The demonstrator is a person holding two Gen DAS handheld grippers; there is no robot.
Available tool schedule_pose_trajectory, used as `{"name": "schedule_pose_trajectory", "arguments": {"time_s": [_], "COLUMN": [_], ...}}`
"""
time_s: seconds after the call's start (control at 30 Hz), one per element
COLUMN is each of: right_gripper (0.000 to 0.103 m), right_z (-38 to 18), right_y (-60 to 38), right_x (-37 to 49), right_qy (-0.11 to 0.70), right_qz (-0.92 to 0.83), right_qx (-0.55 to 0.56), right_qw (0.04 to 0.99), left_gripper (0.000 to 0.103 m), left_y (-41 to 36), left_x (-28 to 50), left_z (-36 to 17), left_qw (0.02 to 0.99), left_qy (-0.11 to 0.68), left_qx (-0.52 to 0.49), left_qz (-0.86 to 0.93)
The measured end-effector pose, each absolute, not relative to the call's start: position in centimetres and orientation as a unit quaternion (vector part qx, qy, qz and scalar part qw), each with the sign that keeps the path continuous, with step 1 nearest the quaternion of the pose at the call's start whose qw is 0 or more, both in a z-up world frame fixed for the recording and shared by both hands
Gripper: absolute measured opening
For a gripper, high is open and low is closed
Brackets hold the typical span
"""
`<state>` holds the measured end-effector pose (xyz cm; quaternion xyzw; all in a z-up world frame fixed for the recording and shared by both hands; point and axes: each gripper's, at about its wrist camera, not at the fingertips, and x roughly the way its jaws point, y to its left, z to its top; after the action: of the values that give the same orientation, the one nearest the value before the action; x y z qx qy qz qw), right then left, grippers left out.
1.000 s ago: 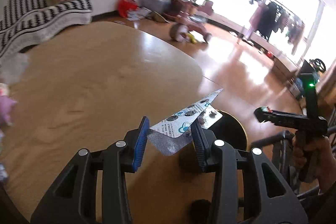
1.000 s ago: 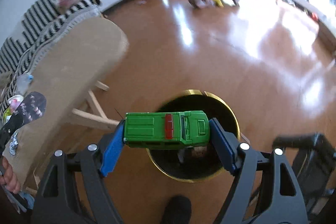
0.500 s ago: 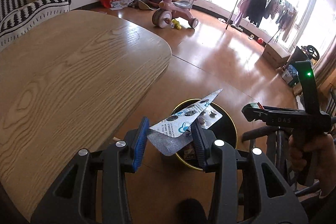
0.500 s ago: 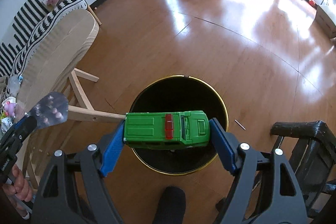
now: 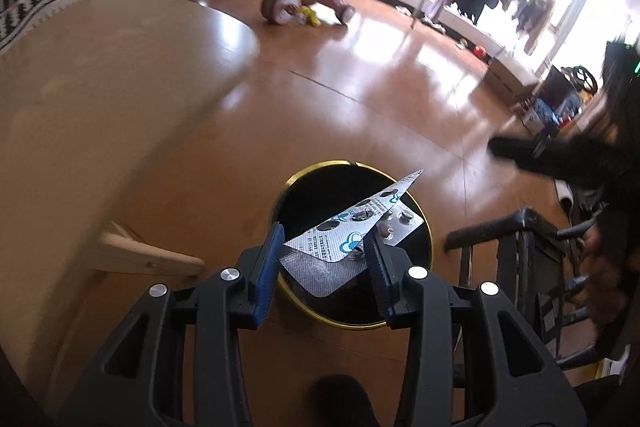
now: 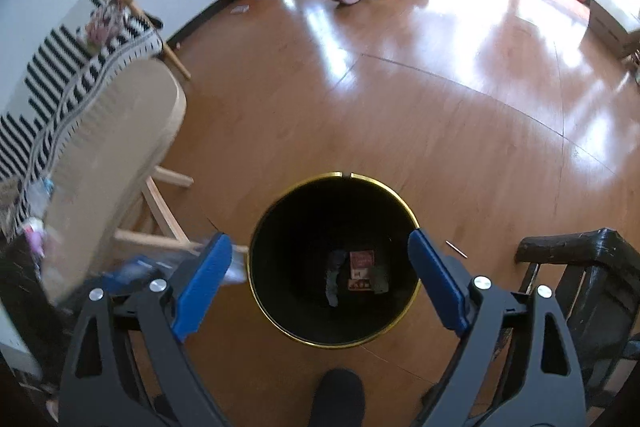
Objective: Collect trash
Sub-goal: 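Carry blister pack and green car to the bin and release both, then return both tools to the table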
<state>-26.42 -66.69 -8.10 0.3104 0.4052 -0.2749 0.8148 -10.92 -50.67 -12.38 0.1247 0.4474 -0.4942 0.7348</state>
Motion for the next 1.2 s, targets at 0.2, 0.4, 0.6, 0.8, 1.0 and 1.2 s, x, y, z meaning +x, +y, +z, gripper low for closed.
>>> {"name": "schedule_pose_trajectory", "arguments": {"time_s": [0.2, 0.4, 0.6, 0.8, 1.0, 1.2], "right_gripper": [0.09, 0.091, 0.092, 0.092, 0.092, 0.092], "right_z": [-7.0, -6.5, -5.7, -3.8, -1.9, -0.3], "right_y": [-67.5, -68.0, -67.0, -62.5, -54.8, -43.3], "right_x": [-27.3, -27.1, -25.7, -20.7, -13.7, -6.3], "right_qy": [0.384, 0.377, 0.373, 0.376, 0.387, 0.401], "right_qz": [-0.281, -0.282, -0.272, -0.232, -0.163, -0.068], "right_qx": [0.325, 0.331, 0.322, 0.291, 0.245, 0.182], "right_qw": [0.817, 0.818, 0.827, 0.849, 0.874, 0.895], "left_gripper": [0.04, 0.069, 0.071, 0.081, 0.088, 0.089], "left_y": [-54.7, -56.4, -54.5, -46.9, -34.1, -19.4], "left_x": [-12.8, -14.0, -12.8, -9.1, -4.6, 0.1], "left_z": [-15.5, -16.6, -14.7, -8.7, -2.8, -0.3], "left_qw": [0.717, 0.712, 0.724, 0.768, 0.826, 0.874], "left_qy": [0.468, 0.47, 0.464, 0.432, 0.4, 0.396], "left_qx": [0.129, 0.131, 0.123, 0.107, 0.093, 0.053], "left_qz": [-0.5, -0.505, -0.495, -0.461, -0.385, -0.277]}}
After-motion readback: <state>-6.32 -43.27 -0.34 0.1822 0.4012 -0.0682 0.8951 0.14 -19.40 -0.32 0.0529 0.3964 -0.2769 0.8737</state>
